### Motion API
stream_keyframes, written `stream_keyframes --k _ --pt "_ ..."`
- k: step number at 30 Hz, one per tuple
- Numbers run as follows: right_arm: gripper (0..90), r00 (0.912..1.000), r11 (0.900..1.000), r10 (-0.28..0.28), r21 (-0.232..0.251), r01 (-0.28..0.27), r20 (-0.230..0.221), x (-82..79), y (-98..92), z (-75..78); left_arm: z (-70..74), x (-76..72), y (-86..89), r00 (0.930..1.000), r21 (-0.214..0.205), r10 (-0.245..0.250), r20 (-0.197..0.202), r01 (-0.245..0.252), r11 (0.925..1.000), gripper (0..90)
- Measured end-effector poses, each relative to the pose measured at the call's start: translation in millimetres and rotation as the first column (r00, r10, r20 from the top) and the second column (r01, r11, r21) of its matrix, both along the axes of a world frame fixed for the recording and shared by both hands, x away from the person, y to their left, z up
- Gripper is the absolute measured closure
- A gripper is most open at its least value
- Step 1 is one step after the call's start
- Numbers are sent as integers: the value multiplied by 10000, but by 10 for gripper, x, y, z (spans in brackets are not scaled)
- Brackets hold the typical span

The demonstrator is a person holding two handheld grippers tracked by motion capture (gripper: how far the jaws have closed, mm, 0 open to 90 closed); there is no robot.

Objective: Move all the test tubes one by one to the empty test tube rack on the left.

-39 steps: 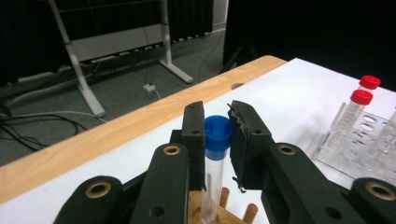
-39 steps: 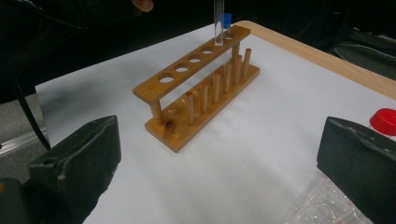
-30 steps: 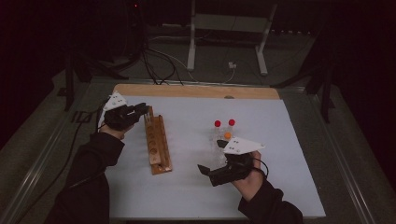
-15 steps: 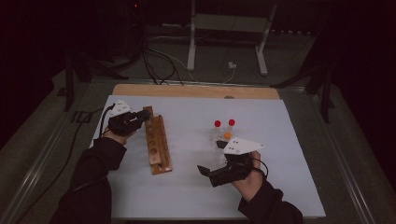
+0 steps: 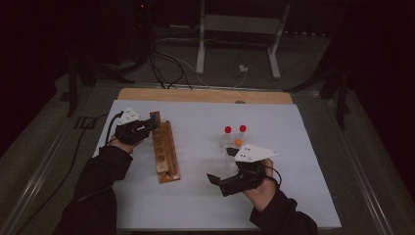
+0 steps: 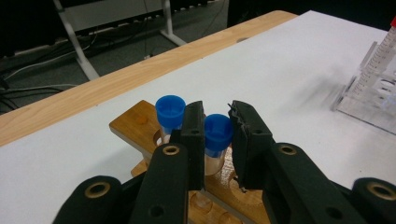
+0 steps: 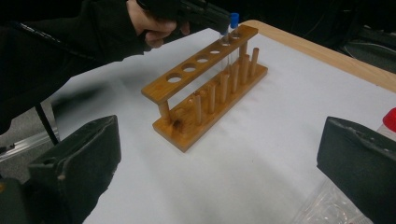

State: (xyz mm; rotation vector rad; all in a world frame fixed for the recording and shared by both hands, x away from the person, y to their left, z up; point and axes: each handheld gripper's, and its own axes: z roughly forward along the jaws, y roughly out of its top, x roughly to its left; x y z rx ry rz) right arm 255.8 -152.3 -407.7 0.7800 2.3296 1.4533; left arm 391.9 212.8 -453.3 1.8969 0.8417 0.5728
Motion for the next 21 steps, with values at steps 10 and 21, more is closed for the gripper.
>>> stream_keyframes --k 10,21 --pt "0 9998 9995 -38 314 32 184 5 -62 71 101 -91 23 9998 -307 -55 168 60 9995 542" --pt "0 9886 9988 228 396 -290 1489 46 -284 289 308 -457 40 9944 -1241 -1054 -5 1045 9868 110"
